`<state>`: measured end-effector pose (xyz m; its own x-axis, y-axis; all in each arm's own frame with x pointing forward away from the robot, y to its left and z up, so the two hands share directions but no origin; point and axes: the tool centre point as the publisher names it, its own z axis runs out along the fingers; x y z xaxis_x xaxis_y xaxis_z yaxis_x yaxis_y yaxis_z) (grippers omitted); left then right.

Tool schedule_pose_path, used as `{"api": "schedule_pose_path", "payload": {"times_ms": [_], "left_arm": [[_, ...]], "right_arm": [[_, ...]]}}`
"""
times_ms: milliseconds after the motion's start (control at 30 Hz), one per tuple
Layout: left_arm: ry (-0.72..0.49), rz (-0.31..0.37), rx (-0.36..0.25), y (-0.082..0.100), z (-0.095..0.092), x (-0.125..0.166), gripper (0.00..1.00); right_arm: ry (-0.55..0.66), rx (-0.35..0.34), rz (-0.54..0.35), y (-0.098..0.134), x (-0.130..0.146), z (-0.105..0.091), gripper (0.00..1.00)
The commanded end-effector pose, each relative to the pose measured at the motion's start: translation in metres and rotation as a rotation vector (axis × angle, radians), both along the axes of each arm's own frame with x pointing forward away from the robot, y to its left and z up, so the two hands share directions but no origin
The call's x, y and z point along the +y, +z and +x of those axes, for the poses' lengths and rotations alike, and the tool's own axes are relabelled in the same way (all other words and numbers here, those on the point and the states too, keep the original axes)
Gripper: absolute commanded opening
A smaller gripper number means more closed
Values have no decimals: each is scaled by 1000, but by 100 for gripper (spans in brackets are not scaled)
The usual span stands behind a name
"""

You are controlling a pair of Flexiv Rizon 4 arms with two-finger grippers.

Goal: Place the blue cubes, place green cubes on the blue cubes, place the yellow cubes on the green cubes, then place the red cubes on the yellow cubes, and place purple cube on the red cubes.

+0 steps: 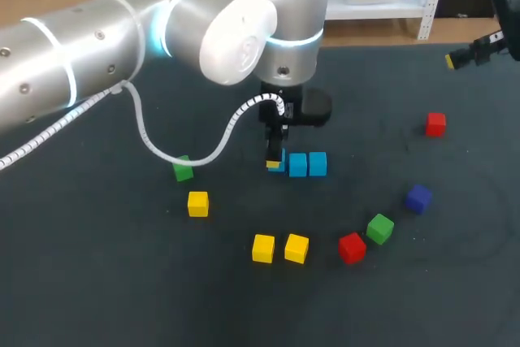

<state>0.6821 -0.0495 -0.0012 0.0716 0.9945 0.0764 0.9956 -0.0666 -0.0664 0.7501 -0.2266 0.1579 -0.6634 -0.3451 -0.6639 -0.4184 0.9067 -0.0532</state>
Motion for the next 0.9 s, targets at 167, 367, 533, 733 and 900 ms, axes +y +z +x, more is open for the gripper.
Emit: {"api": "schedule_pose_path", "payload": {"times_ms": [167, 367, 533, 733, 900], "left_arm": [[-5, -5, -5, 1, -5, 2, 0], [-12, -3, -4, 1, -6, 1, 0], [-16, -3, 1, 1, -6, -1, 0], [-14, 1, 10, -1, -7, -2, 0], [-8, 13, 9, -2, -6, -2, 0]], "right_arm": [[-7, -10, -2, -2, 1, -1, 100], [-7, -10, -2, -2, 1, -1, 100], [-7, -10, -2, -2, 1, -1, 100], [-7, -10, -2, -2, 1, -1, 100], [-7, -10, -2, -2, 1, -1, 100]]}}
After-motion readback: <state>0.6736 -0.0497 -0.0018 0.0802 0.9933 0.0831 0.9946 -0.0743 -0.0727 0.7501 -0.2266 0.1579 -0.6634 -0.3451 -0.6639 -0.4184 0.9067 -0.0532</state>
